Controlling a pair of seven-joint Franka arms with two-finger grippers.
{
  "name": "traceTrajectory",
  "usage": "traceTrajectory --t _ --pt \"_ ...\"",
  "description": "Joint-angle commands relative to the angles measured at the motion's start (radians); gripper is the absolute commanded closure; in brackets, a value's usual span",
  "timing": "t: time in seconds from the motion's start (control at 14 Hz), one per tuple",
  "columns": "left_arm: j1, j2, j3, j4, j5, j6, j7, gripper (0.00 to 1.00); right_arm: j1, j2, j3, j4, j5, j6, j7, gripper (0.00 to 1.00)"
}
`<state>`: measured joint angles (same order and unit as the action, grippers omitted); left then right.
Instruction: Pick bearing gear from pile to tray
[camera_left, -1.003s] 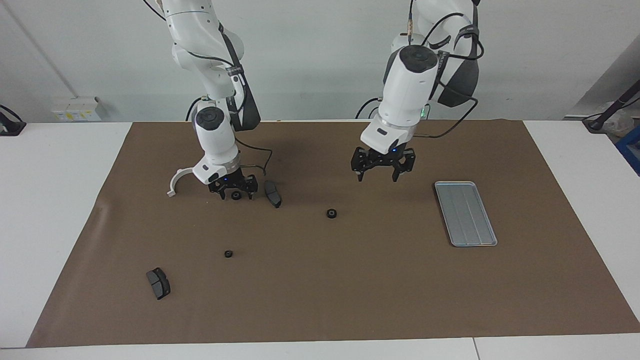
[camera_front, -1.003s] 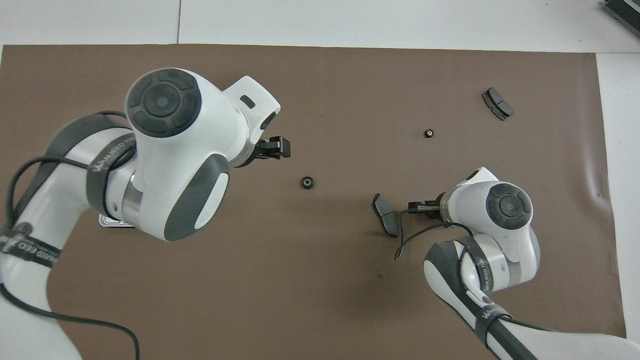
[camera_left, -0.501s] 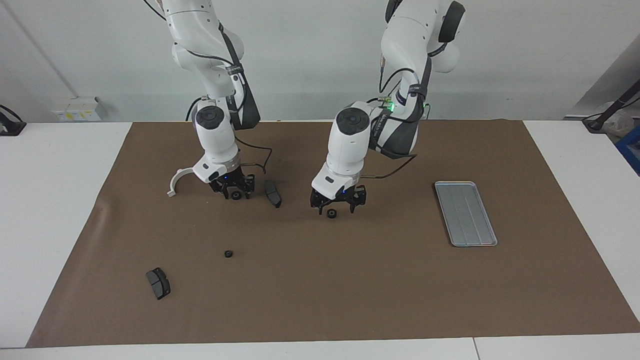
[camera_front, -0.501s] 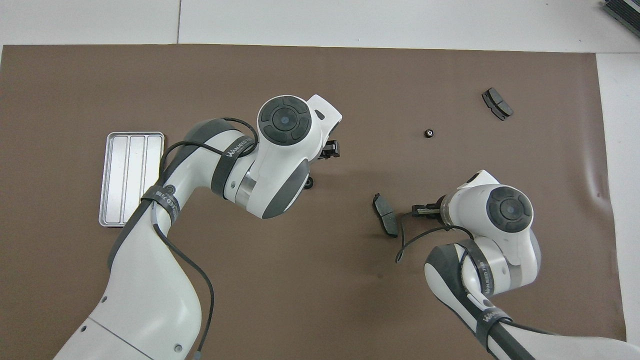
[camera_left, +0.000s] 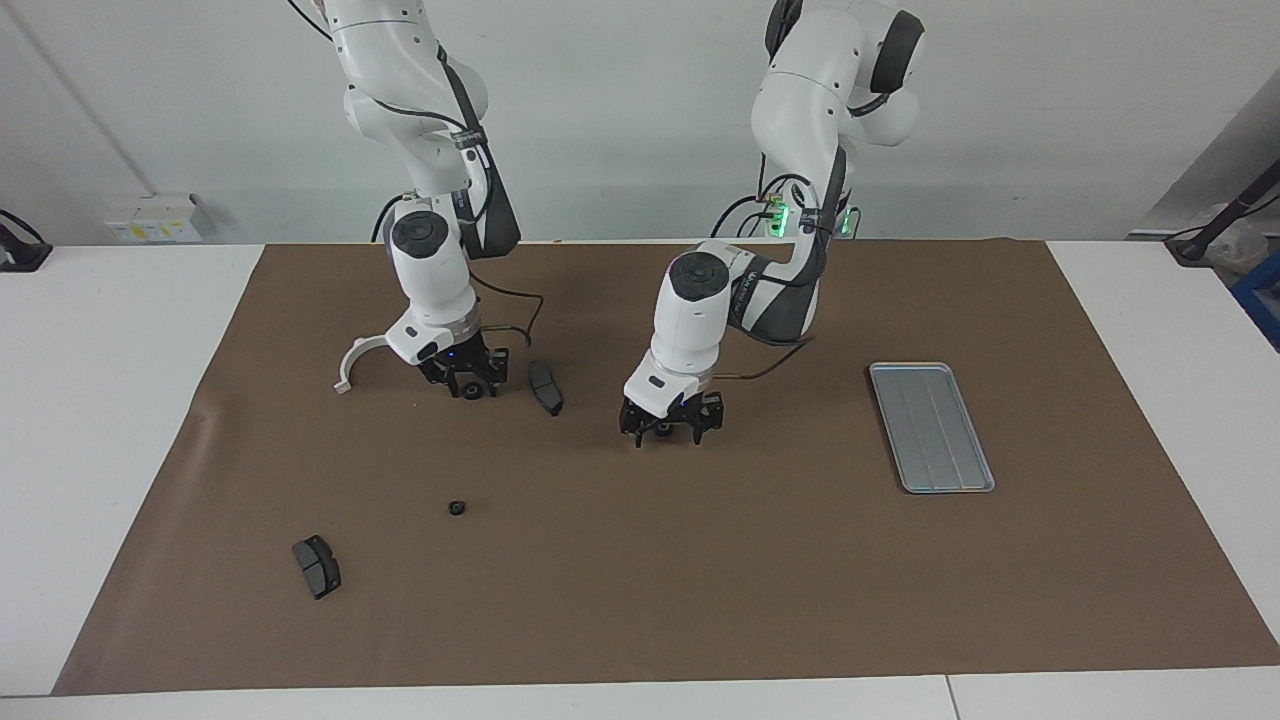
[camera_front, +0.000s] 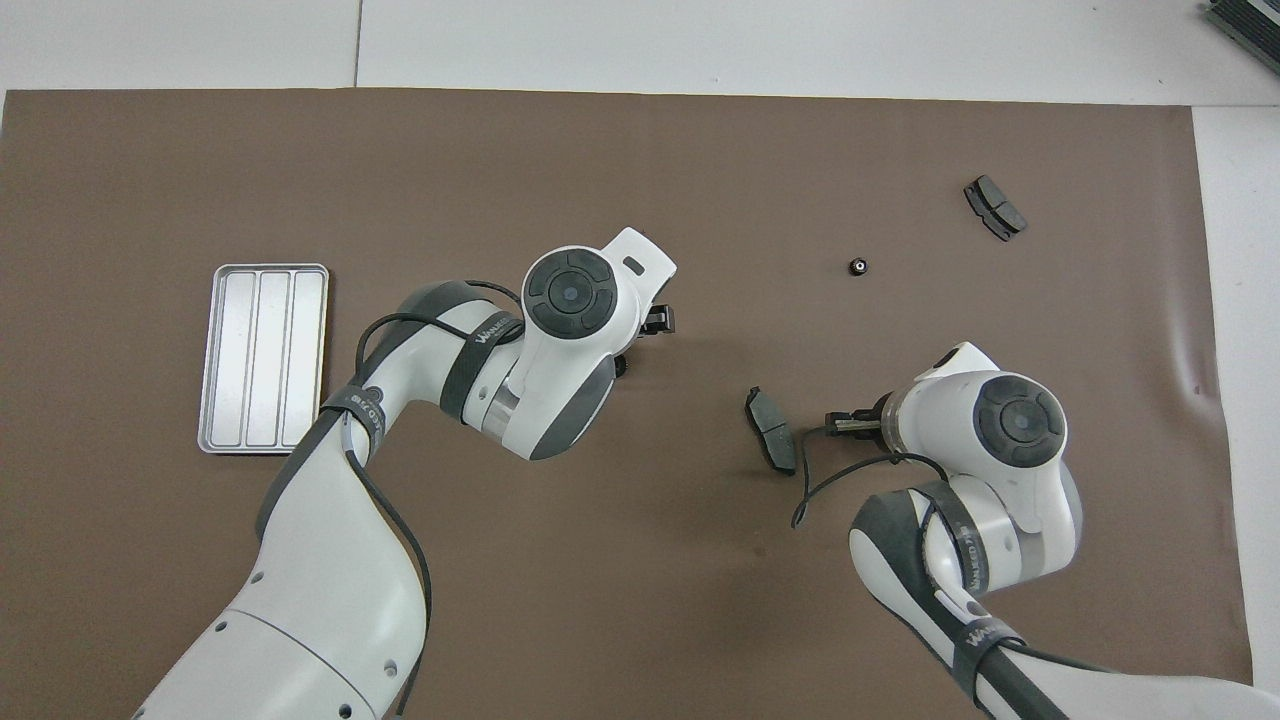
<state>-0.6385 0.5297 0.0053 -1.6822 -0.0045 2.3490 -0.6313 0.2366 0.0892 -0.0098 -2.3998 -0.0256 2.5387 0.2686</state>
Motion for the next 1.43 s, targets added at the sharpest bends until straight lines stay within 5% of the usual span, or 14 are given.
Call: traceTrajectory --t 0.0,0.07,0.14,0.86,1.36 --pt "-0.026 -0.056 0.015 -0.080 0.024 0.024 -0.008 0.00 -0.016 -0.031 0.010 -0.024 0.016 -0.009 -0.042 0.77" --pt "-0.030 -0.062 0.015 -0.096 0.024 0.026 -0.008 0.00 -0.016 -0.031 0.010 -0.024 0.016 -0.009 -0.042 0.95" --pt "-0.032 -0.063 0.015 -0.105 0.024 0.027 -0.007 0.02 -0.016 -0.029 0.010 -0.022 0.016 -0.009 -0.042 1.00" --pt "-0.050 -0.079 0.013 -0.143 0.024 0.038 0.028 0.44 -0.020 -0.006 0.008 0.054 0.016 -0.015 -0.034 1.00" --pt "-0.043 -0.079 0.013 -0.136 0.024 0.039 0.056 0.87 -0.016 0.007 0.010 0.116 0.018 -0.066 -0.031 1.00"
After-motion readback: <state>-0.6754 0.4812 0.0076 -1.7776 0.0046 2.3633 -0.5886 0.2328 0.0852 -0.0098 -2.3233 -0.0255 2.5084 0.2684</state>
